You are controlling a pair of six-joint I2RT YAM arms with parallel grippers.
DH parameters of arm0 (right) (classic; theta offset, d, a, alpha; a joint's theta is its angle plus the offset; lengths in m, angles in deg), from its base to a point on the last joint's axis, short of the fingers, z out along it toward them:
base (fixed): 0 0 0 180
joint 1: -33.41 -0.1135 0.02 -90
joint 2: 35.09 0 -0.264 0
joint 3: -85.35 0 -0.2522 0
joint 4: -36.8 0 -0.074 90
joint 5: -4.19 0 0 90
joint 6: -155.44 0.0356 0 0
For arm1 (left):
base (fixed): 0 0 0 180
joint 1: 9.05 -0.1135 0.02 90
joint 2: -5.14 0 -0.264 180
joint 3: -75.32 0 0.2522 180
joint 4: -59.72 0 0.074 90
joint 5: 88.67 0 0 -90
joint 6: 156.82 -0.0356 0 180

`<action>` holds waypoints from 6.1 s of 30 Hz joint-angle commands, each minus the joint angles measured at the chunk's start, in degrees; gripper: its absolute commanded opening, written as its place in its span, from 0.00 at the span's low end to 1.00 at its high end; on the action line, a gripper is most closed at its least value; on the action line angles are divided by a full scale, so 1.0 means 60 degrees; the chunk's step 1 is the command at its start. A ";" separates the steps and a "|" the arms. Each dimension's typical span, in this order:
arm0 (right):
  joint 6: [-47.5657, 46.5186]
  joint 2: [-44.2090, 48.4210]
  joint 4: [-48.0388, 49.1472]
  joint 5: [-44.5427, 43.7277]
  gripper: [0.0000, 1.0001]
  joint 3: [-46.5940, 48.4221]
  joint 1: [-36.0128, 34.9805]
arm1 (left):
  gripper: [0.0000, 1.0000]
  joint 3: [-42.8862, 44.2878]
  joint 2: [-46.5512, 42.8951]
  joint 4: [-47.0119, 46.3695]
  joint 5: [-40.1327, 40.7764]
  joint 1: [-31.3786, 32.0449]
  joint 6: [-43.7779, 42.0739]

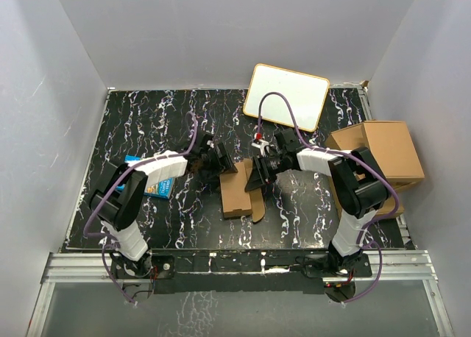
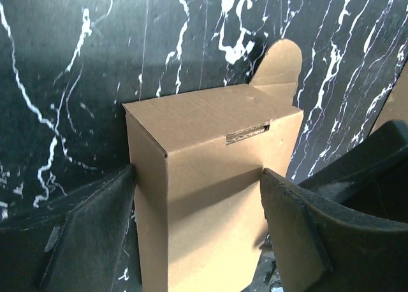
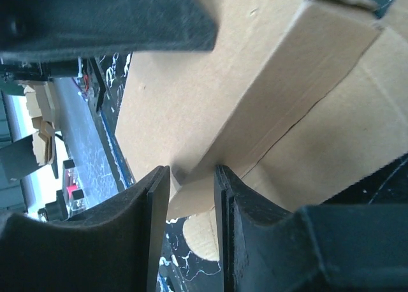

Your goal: Fold the paper box

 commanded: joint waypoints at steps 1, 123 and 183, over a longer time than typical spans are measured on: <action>0.0495 0.0519 0.0948 0.0589 0.40 -0.0208 -0.0050 | 0.76 0.0868 0.0474 0.0676 -0.0160 -0.0215 -0.0855; -0.5545 0.0714 0.0448 -0.0185 0.15 -0.0634 -0.1330 | 0.74 -0.3962 -0.4734 -0.1055 -0.1858 -0.0842 -0.1259; -1.3810 0.4053 -0.0730 -0.0193 0.68 -0.2799 -0.1911 | 0.97 -0.5834 -0.7803 -0.2278 -0.0115 -0.0449 -0.0625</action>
